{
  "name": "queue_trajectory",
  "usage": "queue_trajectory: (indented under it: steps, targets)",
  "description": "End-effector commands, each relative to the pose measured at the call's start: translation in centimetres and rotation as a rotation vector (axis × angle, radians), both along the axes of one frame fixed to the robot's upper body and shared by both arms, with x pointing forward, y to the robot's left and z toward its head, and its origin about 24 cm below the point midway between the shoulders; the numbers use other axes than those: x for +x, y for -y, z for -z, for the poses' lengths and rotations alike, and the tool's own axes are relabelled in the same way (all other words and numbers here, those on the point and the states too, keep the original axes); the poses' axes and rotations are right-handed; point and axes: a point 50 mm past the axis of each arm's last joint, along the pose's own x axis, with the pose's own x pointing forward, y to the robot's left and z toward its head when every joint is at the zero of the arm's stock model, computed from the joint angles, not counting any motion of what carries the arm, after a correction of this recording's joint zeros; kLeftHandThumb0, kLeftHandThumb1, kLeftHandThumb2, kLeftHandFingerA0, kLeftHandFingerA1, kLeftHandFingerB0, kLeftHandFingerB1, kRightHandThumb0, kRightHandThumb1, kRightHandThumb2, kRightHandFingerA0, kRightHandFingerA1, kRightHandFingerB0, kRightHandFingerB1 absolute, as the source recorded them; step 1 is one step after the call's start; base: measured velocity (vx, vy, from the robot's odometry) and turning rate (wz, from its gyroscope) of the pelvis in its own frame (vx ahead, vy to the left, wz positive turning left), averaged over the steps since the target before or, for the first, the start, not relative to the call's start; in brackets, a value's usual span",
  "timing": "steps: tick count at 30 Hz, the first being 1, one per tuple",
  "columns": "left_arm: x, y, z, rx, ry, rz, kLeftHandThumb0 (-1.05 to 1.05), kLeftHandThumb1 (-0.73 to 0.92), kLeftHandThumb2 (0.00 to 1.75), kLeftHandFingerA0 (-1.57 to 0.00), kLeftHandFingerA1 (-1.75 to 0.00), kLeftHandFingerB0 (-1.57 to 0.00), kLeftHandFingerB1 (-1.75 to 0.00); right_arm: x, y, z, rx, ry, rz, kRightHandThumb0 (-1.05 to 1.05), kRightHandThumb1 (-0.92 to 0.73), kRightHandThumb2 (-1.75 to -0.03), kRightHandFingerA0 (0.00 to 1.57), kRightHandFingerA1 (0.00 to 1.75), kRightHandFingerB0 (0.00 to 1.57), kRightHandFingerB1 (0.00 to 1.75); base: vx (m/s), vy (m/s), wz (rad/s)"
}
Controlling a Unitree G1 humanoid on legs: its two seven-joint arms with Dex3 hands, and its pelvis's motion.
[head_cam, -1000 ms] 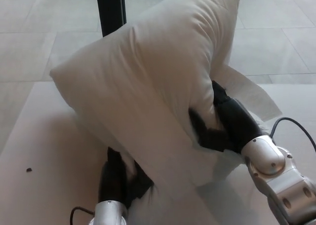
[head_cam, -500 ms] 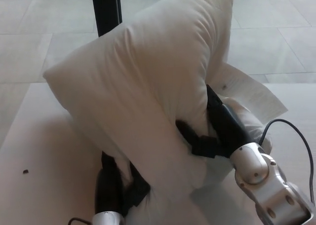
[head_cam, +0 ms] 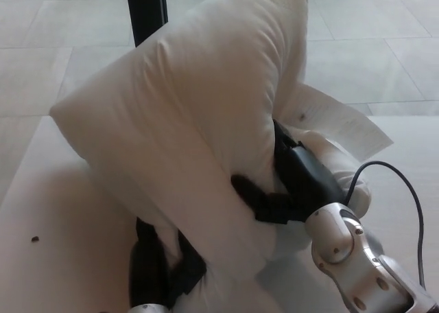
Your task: The robot uses its left hand to press on the left side of the pillow kept in the middle of the desk and uses its right hand to lift up and the right side of the pillow and turn it over
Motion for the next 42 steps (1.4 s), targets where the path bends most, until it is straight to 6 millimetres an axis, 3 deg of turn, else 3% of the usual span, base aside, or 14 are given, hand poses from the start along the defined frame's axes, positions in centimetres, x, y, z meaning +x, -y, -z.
queue_trajectory:
  steps: [1,5,6,8,10,18,19,22,24,25,27,29,30,42]
  targets:
    - [-7.4,12.6,6.2,-0.22,-0.46,0.376,-0.88,0.76,0.63,-0.04,-0.57,0.0,0.0,-12.1,-11.7,10.5,-0.306,-0.556,-0.847,-0.62,-0.57,-0.57,0.3,0.68,0.29,0.59,0.0,0.0,0.0]
    - [-7.2,12.6,6.1,-0.201,-0.45,0.382,-1.05,0.67,1.04,-0.14,-0.61,0.0,-0.06,-11.8,-11.5,10.4,-0.305,-0.58,-0.85,-0.71,-0.58,-0.57,0.35,0.68,0.3,0.55,0.0,0.0,0.0]
    - [-7.2,12.7,6.1,-0.201,-0.448,0.382,-0.89,0.75,0.63,-0.14,-0.81,0.0,0.0,-11.7,-11.5,10.4,-0.302,-0.58,-0.85,-0.71,-0.57,-0.58,0.34,0.69,0.3,0.56,0.0,0.0,0.0]
    - [-7.2,12.6,6.2,-0.192,-0.449,0.379,-1.03,0.65,1.03,-0.15,-0.6,0.0,-0.08,-11.7,-11.5,10.5,-0.305,-0.587,-0.841,-0.69,-0.58,-0.58,0.35,0.68,0.3,0.56,0.0,0.0,0.0]
    - [-7.2,12.6,6.2,-0.167,-0.45,0.399,-0.89,0.76,0.63,-0.14,-0.73,0.0,0.0,-11.6,-11.4,10.6,-0.313,-0.601,-0.834,-0.69,-0.58,-0.58,0.35,0.65,0.27,0.54,0.0,0.0,0.0]
    - [-7.3,13.1,6.2,-0.177,-0.443,0.437,-0.91,0.56,0.89,-0.14,-0.66,0.0,0.0,-11.0,-9.9,10.0,-0.177,-0.563,-0.72,-0.69,-0.42,-0.85,0.29,0.68,0.24,0.6,0.0,0.0,0.0]
    - [-6.9,12.9,5.7,-0.205,-0.42,0.445,-0.92,0.76,0.65,-0.3,-1.3,0.0,0.0,-9.9,-9.0,8.5,-0.075,-0.52,-0.666,-0.68,-0.6,-0.58,0.31,0.69,0.21,0.55,0.0,0.0,0.0]
    - [-5.9,12.7,4.8,-0.216,-0.373,0.471,-1.05,0.69,1.05,-0.16,-0.6,0.0,0.0,-8.2,-7.3,6.7,0.108,-0.475,-0.526,-0.62,-0.62,-0.59,0.32,0.57,0.26,0.43,0.0,0.0,0.0]
    - [-4.8,11.8,3.8,-0.08,-0.275,0.521,-1.04,0.8,1.11,-0.15,-0.5,0.0,0.0,-6.3,-5.5,4.8,0.213,-0.382,-0.441,-0.67,-0.64,-0.59,0.3,0.7,0.22,0.47,0.0,0.0,0.0]
    - [-4.0,11.1,3.2,-0.035,-0.232,0.511,-0.8,0.91,0.7,-0.17,-0.58,0.0,0.0,-5.3,-4.1,3.3,0.315,-0.351,-0.36,-0.68,-0.63,-0.59,0.34,0.76,0.26,0.5,0.0,0.0,0.0]
    - [-3.1,10.1,2.9,-0.014,-0.221,0.507,-0.82,0.91,0.71,-0.06,-0.54,0.0,0.0,-4.3,-2.4,2.1,0.4,-0.313,-0.321,-0.71,-0.51,-0.88,0.31,0.69,0.17,0.51,0.0,0.0,0.0]
    - [-1.7,7.2,2.0,-0.168,-0.193,0.392,-0.62,0.78,0.99,-0.02,-0.4,0.0,0.0,-2.0,2.1,-1.3,0.617,-0.275,-0.108,-0.63,-0.61,-0.59,0.36,0.55,0.32,0.33,0.0,0.0,0.0]
    - [-1.6,5.9,2.1,-0.174,-0.193,0.368,-1.01,0.71,1.03,-0.11,-0.56,0.0,-0.03,-1.4,4.3,-2.3,0.67,-0.233,-0.049,-0.61,-0.49,-0.88,0.5,0.68,0.27,0.47,0.0,0.0,0.0]
    - [-1.4,-6.0,1.0,-0.028,-0.184,0.193,-0.73,0.65,0.9,-0.05,-0.54,0.0,0.0,-2.8,21.3,-4.6,0.707,-0.083,0.355,-0.56,-0.6,-0.58,0.51,0.52,0.31,0.31,0.0,0.0,0.0]
